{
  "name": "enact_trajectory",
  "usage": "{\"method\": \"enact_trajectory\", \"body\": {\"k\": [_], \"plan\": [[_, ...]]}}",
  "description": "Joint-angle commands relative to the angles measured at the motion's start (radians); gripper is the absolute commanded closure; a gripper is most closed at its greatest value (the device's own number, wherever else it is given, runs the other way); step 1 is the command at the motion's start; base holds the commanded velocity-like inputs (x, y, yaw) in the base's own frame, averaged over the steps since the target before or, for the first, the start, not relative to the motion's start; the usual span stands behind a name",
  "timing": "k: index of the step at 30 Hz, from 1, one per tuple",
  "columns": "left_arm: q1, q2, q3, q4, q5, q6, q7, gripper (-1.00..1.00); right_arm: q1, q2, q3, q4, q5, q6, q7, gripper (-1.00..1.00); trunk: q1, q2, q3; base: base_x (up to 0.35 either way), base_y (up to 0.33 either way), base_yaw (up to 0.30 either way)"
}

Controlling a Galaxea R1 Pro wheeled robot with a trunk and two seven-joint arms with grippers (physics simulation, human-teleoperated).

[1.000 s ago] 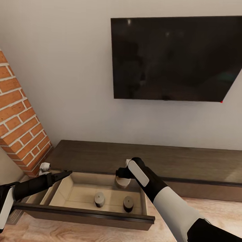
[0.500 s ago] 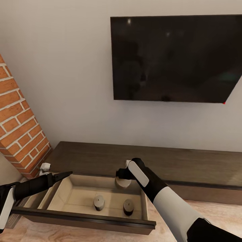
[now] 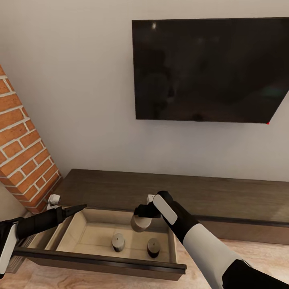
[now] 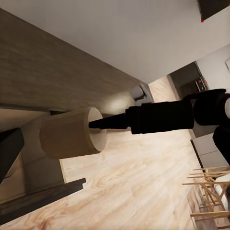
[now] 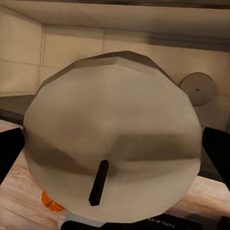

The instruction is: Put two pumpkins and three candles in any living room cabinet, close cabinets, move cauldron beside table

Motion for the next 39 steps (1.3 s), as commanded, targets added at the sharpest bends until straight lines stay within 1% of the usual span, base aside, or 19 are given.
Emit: {"method": "enact_trajectory", "body": {"k": [1, 5, 9, 11, 13, 15, 16, 17, 20, 23, 26, 39], "plan": [[0.0, 0.0, 0.001, 0.0, 0.0, 0.0, 0.0, -1.0, 0.0, 0.0, 0.0, 0.001, 0.0, 0.0, 0.001, 1.0, 0.0, 0.0, 0.0, 0.0, 0.0, 0.0], [0.0, 0.001, 0.002, 0.0, 0.0, -0.001, -0.002, -1.0, 0.0, 0.0, 0.002, 0.003, 0.0, 0.001, 0.01, 1.0, 0.0, 0.0, 0.0, 0.0, 0.0, 0.0], [0.0, 0.001, 0.003, 0.0, 0.0, 0.0, -0.002, -1.0, 0.012, 0.0, 0.003, 0.003, 0.001, -0.004, 0.078, 1.0, 0.0, 0.0, 0.0, 0.0, 0.0, 0.0], [0.0, 0.001, 0.003, 0.0, 0.0, 0.0, -0.002, -1.0, 0.031, 0.0, 0.003, 0.003, 0.001, -0.01, 0.103, 1.0, 0.008, -0.014, -0.006, 0.0, 0.0, 0.0], [0.0, 0.001, 0.003, 0.0, 0.001, 0.0, -0.002, -1.0, 0.041, 0.0, 0.003, 0.003, 0.001, -0.026, 0.111, 1.0, 0.015, -0.028, -0.013, 0.0, 0.0, 0.0], [0.0, 0.001, 0.003, 0.0, 0.001, 0.0, -0.002, -1.0, 0.05, 0.0, 0.006, 0.008, 0.001, -0.075, 0.115, 1.0, 0.023, -0.042, -0.019, 0.0, 0.0, 0.0], [0.0, 0.001, 0.003, 0.0, 0.001, 0.0, -0.002, -1.0, 0.054, 0.0, 0.008, 0.009, 0.001, -0.085, 0.116, 1.0, 0.027, -0.049, -0.022, 0.0, 0.0, 0.0], [0.0, 0.001, 0.003, 0.0, 0.001, 0.0, -0.002, -1.0, 0.059, 0.0, 0.018, 0.011, 0.001, -0.104, 0.117, 1.0, 0.031, -0.056, -0.025, 0.0, 0.0, 0.0], [0.0, 0.001, 0.003, 0.0, 0.002, 0.0, -0.002, -1.0, 0.068, 0.0, 0.065, 0.014, 0.001, -0.151, 0.118, 1.0, 0.042, -0.077, -0.034, 0.0, 0.0, 0.0], [0.0, 0.001, 0.002, 0.0, 0.002, 0.0, -0.002, -1.0, 0.07, 0.0, 0.095, 0.015, 0.001, -0.172, 0.118, 1.0, 0.054, -0.098, -0.044, 0.0, 0.0, 0.0], [0.0, 0.001, 0.001, 0.0, 0.002, 0.0, -0.002, -1.0, 0.07, 0.0, 0.102, 0.016, 0.001, -0.176, 0.117, 1.0, 0.065, -0.119, -0.053, 0.0, 0.0, 0.0], [0.0, 0.001, 0.0, 0.0, 0.002, 0.0, -0.002, -1.0, 0.071, 0.0, 0.105, 0.015, 0.002, -0.181, 0.111, 1.0, 0.115, -0.21, -0.094, 0.0, 0.0, 0.0]]}}
